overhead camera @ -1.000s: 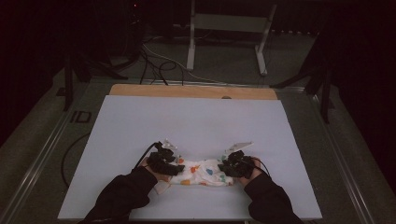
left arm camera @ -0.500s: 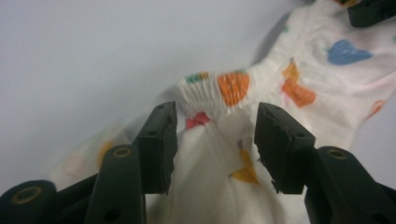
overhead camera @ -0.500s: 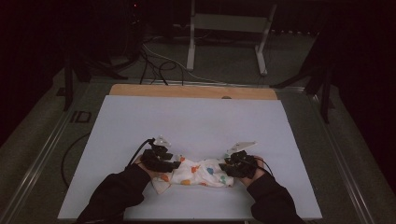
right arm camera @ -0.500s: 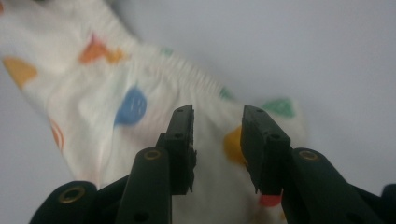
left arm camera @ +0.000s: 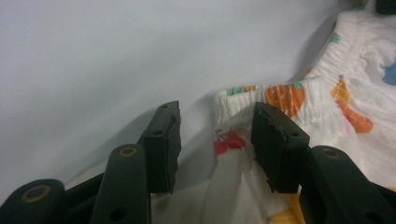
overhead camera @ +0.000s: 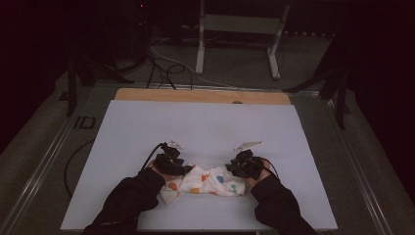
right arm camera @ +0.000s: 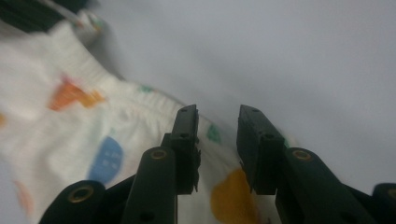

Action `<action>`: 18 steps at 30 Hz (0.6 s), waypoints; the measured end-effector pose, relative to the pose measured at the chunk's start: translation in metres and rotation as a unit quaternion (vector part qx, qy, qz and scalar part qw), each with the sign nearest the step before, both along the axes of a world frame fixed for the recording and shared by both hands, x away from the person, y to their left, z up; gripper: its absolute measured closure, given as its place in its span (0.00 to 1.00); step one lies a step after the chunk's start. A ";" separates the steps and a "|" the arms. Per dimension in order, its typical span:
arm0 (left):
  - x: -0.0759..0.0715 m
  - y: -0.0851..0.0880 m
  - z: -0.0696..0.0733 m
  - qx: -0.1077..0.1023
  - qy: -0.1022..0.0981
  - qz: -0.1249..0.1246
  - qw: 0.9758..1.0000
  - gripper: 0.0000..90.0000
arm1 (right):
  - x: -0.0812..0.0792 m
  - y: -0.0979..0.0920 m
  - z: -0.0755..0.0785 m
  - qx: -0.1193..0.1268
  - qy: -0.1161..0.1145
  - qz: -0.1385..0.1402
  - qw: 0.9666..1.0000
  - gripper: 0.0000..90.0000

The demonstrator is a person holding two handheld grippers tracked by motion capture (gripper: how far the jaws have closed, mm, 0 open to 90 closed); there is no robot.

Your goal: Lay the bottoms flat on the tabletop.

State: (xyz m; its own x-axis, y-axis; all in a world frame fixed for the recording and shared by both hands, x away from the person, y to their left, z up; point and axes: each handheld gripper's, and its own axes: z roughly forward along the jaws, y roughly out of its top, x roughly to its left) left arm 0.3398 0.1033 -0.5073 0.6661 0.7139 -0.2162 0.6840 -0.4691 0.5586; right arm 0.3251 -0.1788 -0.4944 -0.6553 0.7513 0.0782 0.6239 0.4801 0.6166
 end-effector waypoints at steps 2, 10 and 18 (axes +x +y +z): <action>-0.001 -0.001 0.000 0.009 -0.007 -0.003 1.000 0.60 | -0.001 0.000 -0.004 0.001 0.008 0.000 1.000 0.75; -0.011 -0.011 0.000 0.031 -0.029 -0.027 0.999 0.66 | -0.014 0.005 -0.013 -0.030 0.006 0.008 0.999 0.72; -0.015 -0.016 -0.001 0.045 -0.045 -0.041 0.997 0.89 | -0.024 0.011 -0.014 -0.050 -0.020 0.023 0.998 0.92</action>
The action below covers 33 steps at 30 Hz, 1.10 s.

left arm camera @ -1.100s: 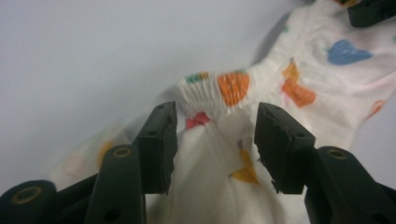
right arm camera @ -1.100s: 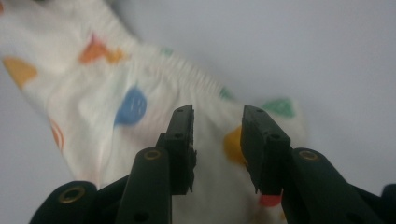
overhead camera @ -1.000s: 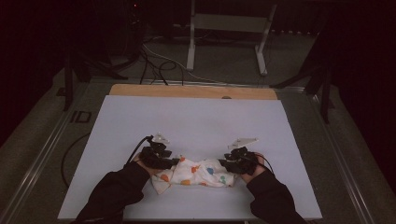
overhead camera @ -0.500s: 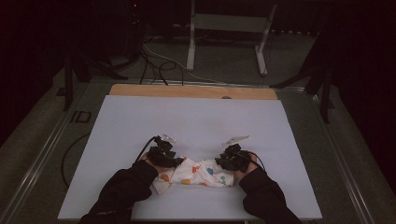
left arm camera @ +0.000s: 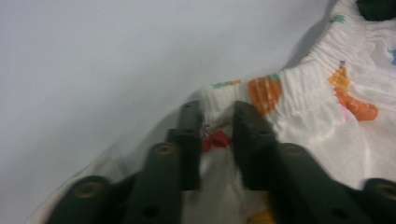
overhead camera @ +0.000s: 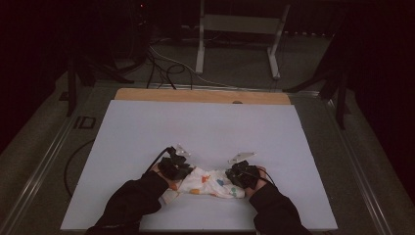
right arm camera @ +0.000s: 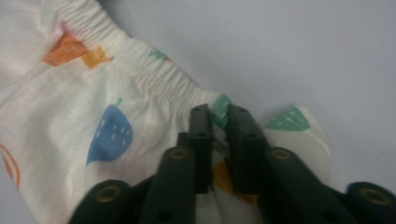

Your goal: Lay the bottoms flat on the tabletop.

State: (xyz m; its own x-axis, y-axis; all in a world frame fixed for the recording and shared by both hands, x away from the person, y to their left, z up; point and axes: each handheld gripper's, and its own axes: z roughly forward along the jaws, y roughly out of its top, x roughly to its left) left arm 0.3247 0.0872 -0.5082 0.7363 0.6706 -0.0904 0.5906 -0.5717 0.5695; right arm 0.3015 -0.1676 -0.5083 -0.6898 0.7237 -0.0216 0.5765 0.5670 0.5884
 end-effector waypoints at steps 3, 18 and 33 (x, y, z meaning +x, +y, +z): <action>-0.001 -0.002 0.000 -0.001 -0.002 -0.004 1.000 0.98 | -0.001 0.001 0.001 -0.004 -0.004 0.000 1.000 0.95; 0.002 0.009 0.019 -0.013 -0.039 0.024 0.999 1.00 | 0.004 -0.010 0.022 0.020 -0.042 -0.017 0.999 0.96; 0.026 0.021 0.048 -0.030 -0.090 0.068 0.993 1.00 | 0.036 -0.021 0.047 0.074 -0.075 -0.055 0.993 0.95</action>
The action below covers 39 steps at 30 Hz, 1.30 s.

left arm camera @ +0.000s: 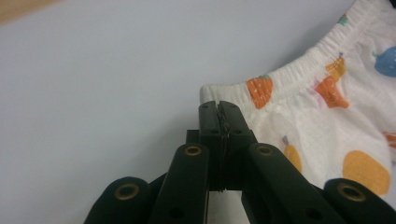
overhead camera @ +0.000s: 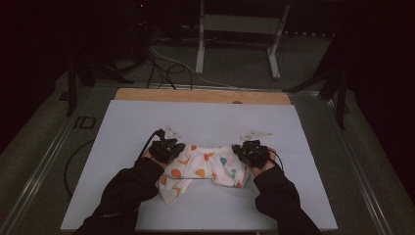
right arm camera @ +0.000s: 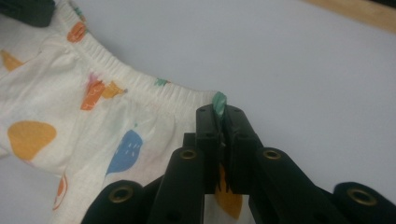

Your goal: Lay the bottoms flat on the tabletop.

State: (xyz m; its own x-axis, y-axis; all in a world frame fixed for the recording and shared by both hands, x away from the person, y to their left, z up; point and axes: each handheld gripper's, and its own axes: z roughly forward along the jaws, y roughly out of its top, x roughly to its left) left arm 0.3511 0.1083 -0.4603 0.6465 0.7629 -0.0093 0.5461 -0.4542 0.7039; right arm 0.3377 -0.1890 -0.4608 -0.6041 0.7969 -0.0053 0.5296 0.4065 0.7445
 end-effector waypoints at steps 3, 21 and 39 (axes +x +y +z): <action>0.008 0.001 0.004 0.000 -0.007 0.009 1.000 1.00 | 0.012 0.003 0.003 0.004 -0.004 -0.004 1.000 0.95; 0.063 0.000 0.000 -0.013 -0.001 0.063 0.998 1.00 | 0.090 0.018 -0.006 -0.010 0.006 -0.050 0.999 0.95; 0.077 -0.002 0.003 -0.004 0.000 0.081 0.997 0.59 | 0.110 0.021 0.003 0.006 0.003 -0.066 0.998 0.69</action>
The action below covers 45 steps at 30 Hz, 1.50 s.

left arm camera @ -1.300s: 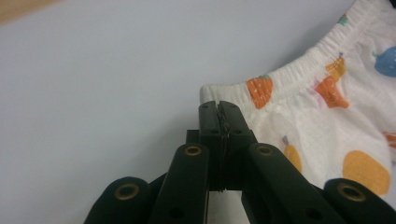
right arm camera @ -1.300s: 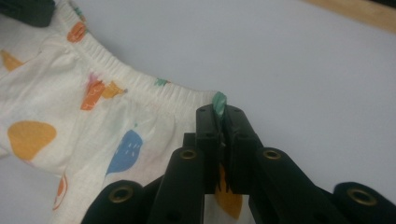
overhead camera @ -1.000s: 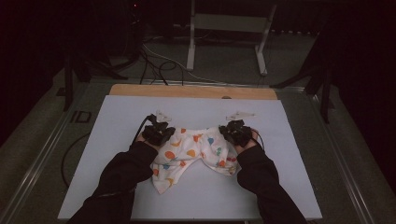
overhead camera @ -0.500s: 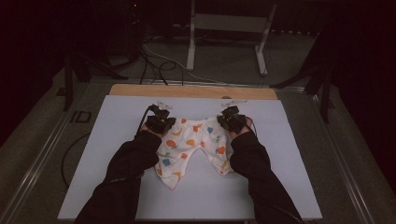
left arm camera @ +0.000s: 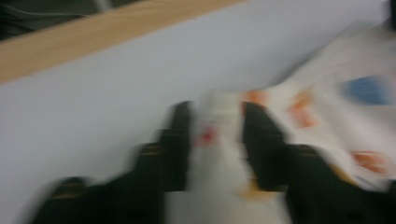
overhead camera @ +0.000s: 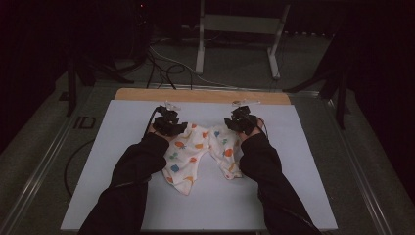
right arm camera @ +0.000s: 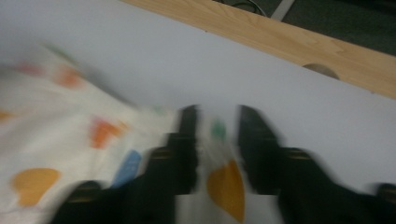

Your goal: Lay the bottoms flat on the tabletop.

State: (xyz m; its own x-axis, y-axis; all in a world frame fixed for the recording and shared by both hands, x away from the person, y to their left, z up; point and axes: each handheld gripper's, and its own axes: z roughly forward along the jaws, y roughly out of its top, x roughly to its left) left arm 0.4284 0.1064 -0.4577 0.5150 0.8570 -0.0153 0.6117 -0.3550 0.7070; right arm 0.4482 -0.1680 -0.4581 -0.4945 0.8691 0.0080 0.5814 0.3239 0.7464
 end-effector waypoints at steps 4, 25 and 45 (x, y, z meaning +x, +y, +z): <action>-0.002 0.002 -0.002 -0.020 0.017 -0.014 1.000 0.39 | -0.003 -0.005 0.001 0.003 0.003 -0.009 1.000 0.49; -0.032 0.018 0.011 -0.071 0.006 -0.078 0.994 0.02 | -0.039 -0.017 0.010 0.035 -0.005 0.054 0.998 0.15; -0.076 0.036 0.022 -0.084 -0.004 -0.132 0.988 0.02 | -0.092 -0.032 0.012 0.043 -0.017 0.093 0.995 0.15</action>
